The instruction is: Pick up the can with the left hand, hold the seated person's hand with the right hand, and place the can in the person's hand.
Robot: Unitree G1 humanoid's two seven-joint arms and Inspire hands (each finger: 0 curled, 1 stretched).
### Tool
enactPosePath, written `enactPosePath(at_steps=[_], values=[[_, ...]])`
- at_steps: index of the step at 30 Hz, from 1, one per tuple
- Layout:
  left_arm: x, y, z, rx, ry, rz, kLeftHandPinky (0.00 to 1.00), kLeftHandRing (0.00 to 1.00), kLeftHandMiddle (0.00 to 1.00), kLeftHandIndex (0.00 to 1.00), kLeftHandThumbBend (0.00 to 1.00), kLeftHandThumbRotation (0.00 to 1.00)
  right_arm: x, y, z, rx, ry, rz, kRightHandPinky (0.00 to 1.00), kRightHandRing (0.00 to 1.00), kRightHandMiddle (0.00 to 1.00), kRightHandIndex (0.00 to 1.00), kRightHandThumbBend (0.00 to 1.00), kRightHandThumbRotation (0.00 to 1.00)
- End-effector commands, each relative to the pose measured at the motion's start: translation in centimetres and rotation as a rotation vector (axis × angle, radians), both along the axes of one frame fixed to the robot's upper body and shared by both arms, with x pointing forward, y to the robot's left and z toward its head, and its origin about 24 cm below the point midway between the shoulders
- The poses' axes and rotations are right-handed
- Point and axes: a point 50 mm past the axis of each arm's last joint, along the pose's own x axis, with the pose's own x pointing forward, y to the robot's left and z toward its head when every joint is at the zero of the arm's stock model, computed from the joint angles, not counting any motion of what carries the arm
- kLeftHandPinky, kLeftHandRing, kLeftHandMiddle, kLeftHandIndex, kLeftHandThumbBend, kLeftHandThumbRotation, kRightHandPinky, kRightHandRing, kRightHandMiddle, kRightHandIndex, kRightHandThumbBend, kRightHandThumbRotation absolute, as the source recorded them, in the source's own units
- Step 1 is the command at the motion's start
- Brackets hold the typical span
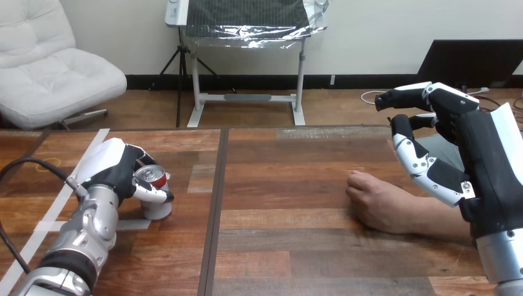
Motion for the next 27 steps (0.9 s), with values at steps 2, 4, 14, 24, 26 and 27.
enactPosePath(at_steps=[2,4,14,24,26,27], values=[[1.22,-0.44,1.84,0.017,-0.069,-0.029,0.35,0.41,0.48,0.51,0.7,0.0,0.3,0.22,1.88,-0.03,-0.086,0.021,0.62,0.75,0.69,0.61,0.2,0.0],[1.18,-0.35,1.76,0.02,-0.061,-0.027,0.35,0.41,0.48,0.51,0.7,0.0,0.31,0.23,1.85,-0.028,-0.083,0.022,0.62,0.75,0.69,0.61,0.2,0.0],[1.21,-0.24,1.77,0.033,-0.041,-0.024,0.36,0.43,0.5,0.52,0.71,0.0,0.33,0.28,1.77,-0.023,-0.075,0.027,0.63,0.76,0.7,0.61,0.21,0.0],[1.13,-0.05,1.66,0.045,-0.021,-0.028,0.37,0.45,0.52,0.53,0.72,0.0,0.34,0.25,1.68,-0.021,-0.066,0.026,0.63,0.77,0.7,0.62,0.21,0.0],[1.11,-0.03,1.63,0.045,-0.02,-0.028,0.37,0.45,0.52,0.53,0.72,0.0,0.34,0.24,1.67,-0.021,-0.066,0.026,0.63,0.77,0.7,0.62,0.22,0.0],[1.1,-0.02,1.62,0.045,-0.02,-0.028,0.37,0.45,0.52,0.53,0.72,0.0,0.33,0.24,1.67,-0.021,-0.066,0.026,0.63,0.77,0.7,0.62,0.22,0.0]])
